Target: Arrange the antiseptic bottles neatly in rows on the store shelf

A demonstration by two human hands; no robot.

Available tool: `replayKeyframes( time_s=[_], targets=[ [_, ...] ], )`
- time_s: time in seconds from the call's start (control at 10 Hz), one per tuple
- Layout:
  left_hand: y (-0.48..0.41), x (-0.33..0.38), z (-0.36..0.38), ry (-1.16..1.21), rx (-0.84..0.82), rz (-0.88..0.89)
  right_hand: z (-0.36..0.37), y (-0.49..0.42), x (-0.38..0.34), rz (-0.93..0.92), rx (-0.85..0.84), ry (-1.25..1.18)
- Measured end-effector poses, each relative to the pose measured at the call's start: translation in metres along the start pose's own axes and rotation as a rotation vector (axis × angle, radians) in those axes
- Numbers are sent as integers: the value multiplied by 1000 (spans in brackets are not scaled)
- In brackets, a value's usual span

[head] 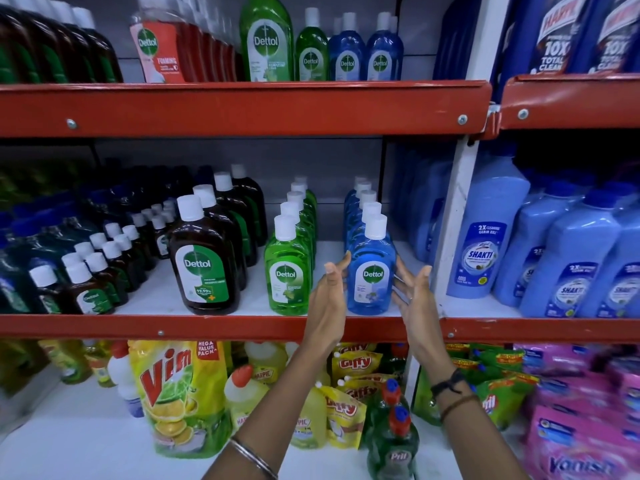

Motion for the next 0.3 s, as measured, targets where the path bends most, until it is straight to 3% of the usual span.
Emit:
replayKeyframes(
  time_s=[0.2,0.3],
  targets=[
    [7,14,-9,9,22,55,4,9,-4,-112,130,-2],
    [13,38,-24,-96,117,254,-3,38,4,-269,266,99]
  ],
)
Point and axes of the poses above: each hand's wrist, its own y-axis away from the middle knuckle, its own z-axis out of the palm, x = y × z, the point moved 2 cm from there along -y, towards the middle knuckle, and after that the axes turned 14 degrees about -x, right-handed, at the moved point
